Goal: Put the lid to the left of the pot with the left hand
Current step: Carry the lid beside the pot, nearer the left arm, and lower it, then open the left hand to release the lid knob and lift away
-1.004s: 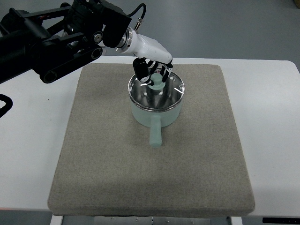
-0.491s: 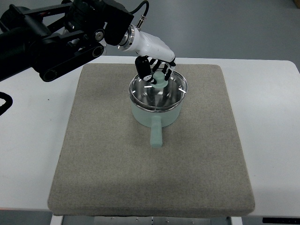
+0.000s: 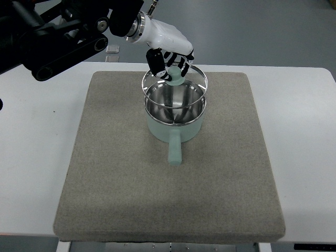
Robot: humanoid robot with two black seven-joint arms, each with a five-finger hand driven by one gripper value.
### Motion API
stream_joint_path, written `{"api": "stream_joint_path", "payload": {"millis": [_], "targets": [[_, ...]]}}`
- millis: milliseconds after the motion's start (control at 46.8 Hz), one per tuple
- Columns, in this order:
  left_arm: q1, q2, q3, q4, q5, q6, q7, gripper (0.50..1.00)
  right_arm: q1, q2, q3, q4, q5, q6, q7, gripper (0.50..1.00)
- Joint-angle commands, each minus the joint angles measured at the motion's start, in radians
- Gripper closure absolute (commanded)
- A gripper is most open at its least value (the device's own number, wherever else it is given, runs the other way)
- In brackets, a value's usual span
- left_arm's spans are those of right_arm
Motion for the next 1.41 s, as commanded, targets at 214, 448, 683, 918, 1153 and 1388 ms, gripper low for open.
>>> {"api": "stream_joint_path", "payload": {"millis": [214, 448, 683, 918, 1153, 1388], "targets": [[0.082, 0.195, -0.081, -0.119, 0.004, 0.0, -0.003, 1.0, 0.0, 0.0, 0.0, 0.0, 0.0, 0.0, 0.0, 0.579], [0.172, 0.299, -0.104, -0.129, 0.006, 0.0, -0.007, 1.0, 0.0, 0.0, 0.0, 0.0, 0.0, 0.0, 0.0, 0.579], [0.246, 0.353, -0.112, -0.129, 0.044, 0.0, -0.009, 1.0, 0.0, 0.0, 0.0, 0.0, 0.0, 0.0, 0.0, 0.579], [0.341, 0.333, -0.116, -0.121, 0.119, 0.0, -0.009, 1.0, 0.002, 0.0, 0.0, 0.0, 0.0, 0.0, 0.0, 0.579], [0.39, 0.296, -0.135, -0.101, 0.178, 0.037, -0.007, 1.0, 0.0, 0.0, 0.0, 0.0, 0.0, 0.0, 0.0, 0.579], [0.413, 0.276, -0.135, -0.077, 0.176, 0.088, -0.006, 1.0, 0.0, 0.0, 0.0, 0.0, 0.0, 0.0, 0.0, 0.579]]}}
